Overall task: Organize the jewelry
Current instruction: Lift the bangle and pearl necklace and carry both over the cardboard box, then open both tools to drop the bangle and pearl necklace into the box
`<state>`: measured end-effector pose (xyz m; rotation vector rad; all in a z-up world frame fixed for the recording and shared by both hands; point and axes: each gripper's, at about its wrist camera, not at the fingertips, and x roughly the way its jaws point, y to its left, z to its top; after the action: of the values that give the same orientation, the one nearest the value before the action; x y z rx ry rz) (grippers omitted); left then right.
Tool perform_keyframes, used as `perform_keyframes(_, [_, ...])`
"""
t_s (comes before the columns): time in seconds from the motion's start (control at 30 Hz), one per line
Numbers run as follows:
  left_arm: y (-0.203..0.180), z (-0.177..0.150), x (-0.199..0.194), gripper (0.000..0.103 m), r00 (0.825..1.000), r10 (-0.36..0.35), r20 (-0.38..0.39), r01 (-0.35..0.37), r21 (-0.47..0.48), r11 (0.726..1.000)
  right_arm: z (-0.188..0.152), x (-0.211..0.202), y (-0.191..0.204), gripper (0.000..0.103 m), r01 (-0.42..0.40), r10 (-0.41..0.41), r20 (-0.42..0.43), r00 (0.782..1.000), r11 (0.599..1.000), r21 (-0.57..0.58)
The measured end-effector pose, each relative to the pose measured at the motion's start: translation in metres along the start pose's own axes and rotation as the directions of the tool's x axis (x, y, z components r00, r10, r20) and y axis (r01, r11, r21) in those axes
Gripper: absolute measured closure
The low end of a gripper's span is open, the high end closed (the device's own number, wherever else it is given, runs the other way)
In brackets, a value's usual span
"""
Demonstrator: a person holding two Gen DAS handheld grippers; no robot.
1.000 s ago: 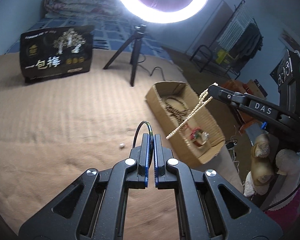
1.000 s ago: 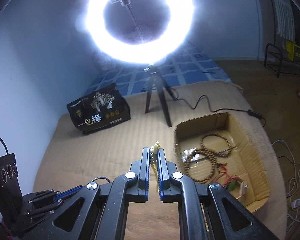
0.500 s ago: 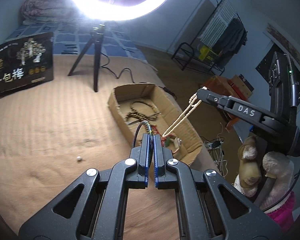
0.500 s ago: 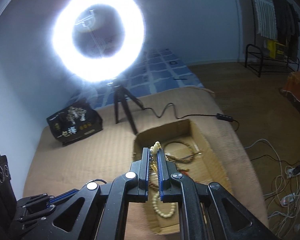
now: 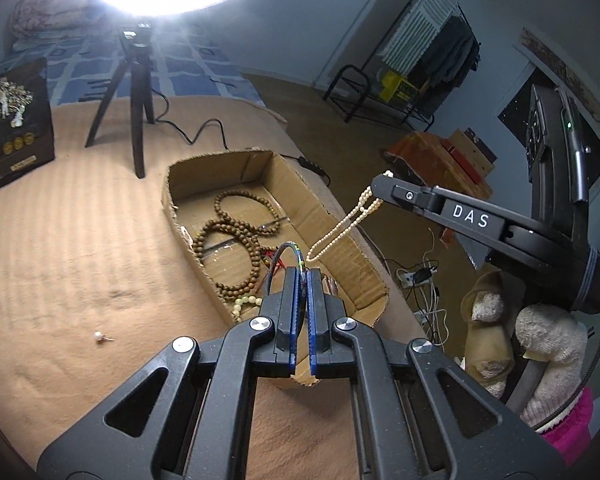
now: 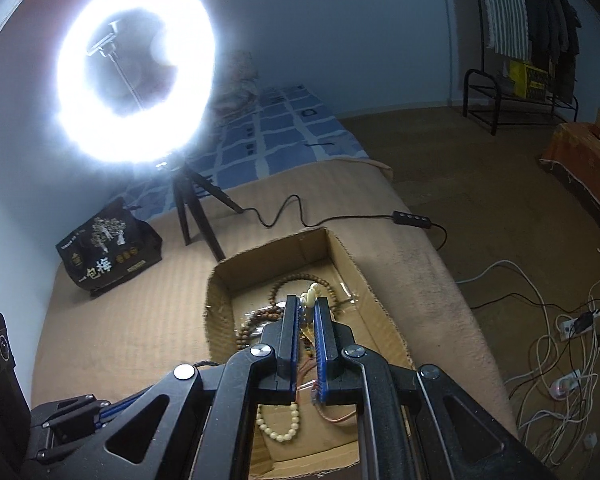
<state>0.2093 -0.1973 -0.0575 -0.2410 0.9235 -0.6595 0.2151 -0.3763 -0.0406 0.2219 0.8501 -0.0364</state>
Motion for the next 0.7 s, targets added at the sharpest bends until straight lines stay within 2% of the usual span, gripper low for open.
perform_keyframes(0.33, [-0.002,-0.010,0.034,0.102,0.998,0.018,-0.063,-0.017,0.016,1.000,-0.003,0.024,-0.014,0.099,0.034,-0.033,-0.056,0.998,0.999,0.008])
perform_keyframes(0.6, [0.002,-0.015,0.044,0.102,0.995,0.040,-0.095,-0.038,0.014,0.999,-0.009,0.035,-0.019,0.097,0.050,-0.049,-0.088,0.995,0.999,0.007])
perform_keyframes(0.63, [0.004,-0.015,0.046,0.102,0.994,0.042,-0.103,-0.042,0.008,0.999,-0.009,0.036,-0.018,0.095,0.050,-0.050,-0.089,0.995,0.999,0.004])
perform_keyframes(0.7, [0.008,-0.015,0.047,0.101,0.992,0.053,-0.113,-0.053,0.002,0.999,-0.009,0.036,-0.018,0.073,0.059,-0.059,-0.091,0.994,0.998,0.000])
